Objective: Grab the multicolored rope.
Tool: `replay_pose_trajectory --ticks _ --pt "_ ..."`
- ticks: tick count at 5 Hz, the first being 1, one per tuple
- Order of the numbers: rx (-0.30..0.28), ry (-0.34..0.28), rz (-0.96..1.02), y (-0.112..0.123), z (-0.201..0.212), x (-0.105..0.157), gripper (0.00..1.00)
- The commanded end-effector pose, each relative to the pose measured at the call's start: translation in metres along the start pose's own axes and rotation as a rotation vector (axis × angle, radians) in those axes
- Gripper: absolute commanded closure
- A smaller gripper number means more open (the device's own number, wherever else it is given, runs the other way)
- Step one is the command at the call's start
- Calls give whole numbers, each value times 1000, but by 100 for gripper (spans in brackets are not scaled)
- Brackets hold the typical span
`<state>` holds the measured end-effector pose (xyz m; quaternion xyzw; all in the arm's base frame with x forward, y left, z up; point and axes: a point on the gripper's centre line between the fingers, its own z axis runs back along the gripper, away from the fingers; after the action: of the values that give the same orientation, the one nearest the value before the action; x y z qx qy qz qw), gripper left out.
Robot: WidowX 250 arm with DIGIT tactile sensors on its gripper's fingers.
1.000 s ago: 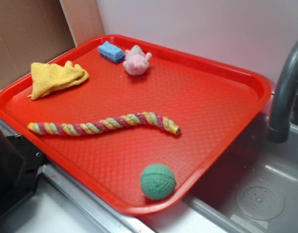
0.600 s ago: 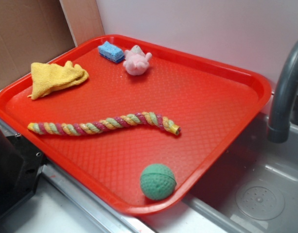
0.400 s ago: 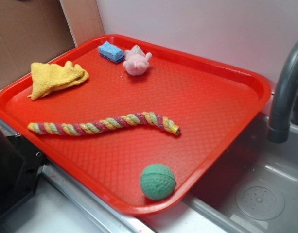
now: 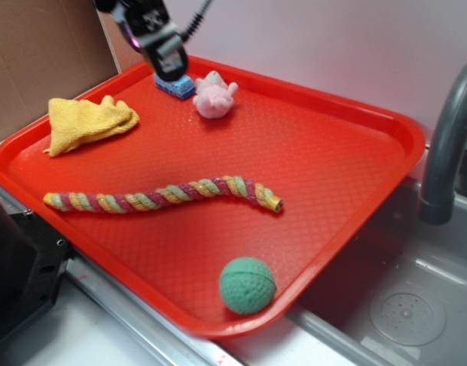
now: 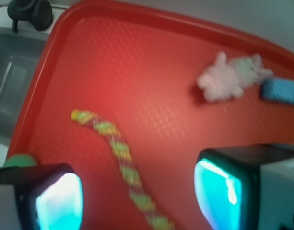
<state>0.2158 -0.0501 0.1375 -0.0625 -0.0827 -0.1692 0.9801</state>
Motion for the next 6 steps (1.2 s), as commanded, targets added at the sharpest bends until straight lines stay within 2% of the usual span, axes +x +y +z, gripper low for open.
replay_pose_trajectory --ticks 1,3,4,5,6 --pt "54 129 -166 -25 -25 7 0" --pt "54 129 -166 -25 -25 7 0" --pt "77 -88 -311 -30 -67 -2 0" --pt "66 -109 -398 -34 -92 -4 0" --pt "19 -87 -443 -38 -102 4 0"
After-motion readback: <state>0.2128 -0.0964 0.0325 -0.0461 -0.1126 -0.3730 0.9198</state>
